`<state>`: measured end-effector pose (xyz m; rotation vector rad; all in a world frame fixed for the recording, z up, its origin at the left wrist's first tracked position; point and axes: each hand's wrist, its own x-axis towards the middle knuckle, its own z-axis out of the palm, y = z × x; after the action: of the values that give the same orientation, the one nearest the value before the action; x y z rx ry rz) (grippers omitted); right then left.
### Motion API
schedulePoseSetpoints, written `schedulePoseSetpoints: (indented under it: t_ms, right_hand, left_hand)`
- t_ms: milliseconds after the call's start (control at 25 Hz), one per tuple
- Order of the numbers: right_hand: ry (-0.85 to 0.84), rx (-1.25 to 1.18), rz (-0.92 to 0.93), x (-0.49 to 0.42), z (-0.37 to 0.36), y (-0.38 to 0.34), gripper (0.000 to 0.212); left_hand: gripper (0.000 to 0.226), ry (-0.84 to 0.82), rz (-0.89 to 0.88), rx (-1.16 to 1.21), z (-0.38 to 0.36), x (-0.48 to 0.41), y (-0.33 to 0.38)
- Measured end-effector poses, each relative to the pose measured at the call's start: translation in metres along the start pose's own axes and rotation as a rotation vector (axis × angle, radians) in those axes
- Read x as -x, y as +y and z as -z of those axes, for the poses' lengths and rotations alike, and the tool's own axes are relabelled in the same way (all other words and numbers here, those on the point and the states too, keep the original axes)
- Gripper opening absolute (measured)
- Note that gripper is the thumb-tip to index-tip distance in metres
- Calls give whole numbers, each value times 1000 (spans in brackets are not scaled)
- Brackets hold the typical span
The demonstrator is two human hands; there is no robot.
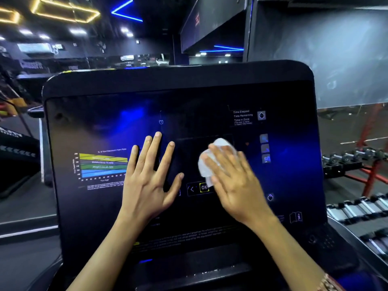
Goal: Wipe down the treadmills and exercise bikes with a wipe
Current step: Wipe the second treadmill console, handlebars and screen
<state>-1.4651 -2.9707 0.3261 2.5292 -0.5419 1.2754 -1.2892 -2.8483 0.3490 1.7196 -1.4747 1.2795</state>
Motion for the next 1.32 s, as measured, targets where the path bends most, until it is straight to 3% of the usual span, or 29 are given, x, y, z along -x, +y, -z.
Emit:
schedulePoseSetpoints:
  t_ms: [120, 200, 360, 440, 520, 680, 720, 840, 920, 1040, 1200, 1240, 1320]
  right_hand:
    - [77, -27, -400, -3, 9, 26, 53]
    - [118, -66, -531, -25, 5, 12, 54]
    - [-58, -40, -69, 8, -9, -35, 52]
    - [-133, 1, 21, 47, -5, -23, 52]
    - [-119, 46, -83, 66, 1, -1, 53]
    - [-6, -31, -506, 28, 1, -6, 54]
    - [-14, -44, -470, 20, -1, -20, 55]
    - [-166, -19, -66, 46, -11, -50, 55]
    - [-254, 33, 79, 85, -7, -37, 52]
    - [-266, 99, -14, 111, 5, -3, 50]
    - [-161, -43, -387, 76, 0, -19, 52]
    - [-153, -71, -356, 71, -4, -34, 52]
    - [-227, -54, -121, 85, -10, -48, 51]
  left_hand:
    - [58, -14, 2, 11, 2, 13, 7]
    - [58, -31, 3, 22, 3, 20, 13]
    - [57, -52, 4, 28, 5, 35, 17]
    - [56, -55, -3, 33, 6, 46, 19]
    - [55, -65, -4, 35, 7, 55, 22]
    - [55, -78, 26, 45, 7, 65, 30]
    - [55, -80, 31, 52, 7, 67, 32]
    - [55, -87, 25, 75, 7, 74, 33]
    - [55, -90, 19, 84, 7, 80, 33]
    - [55, -84, 30, 88, 8, 88, 36]
    - [55, -84, 61, 97, 8, 92, 45]
    - [55, -85, 64, 97, 8, 92, 46]
    - [54, -86, 63, 100, 8, 94, 47]
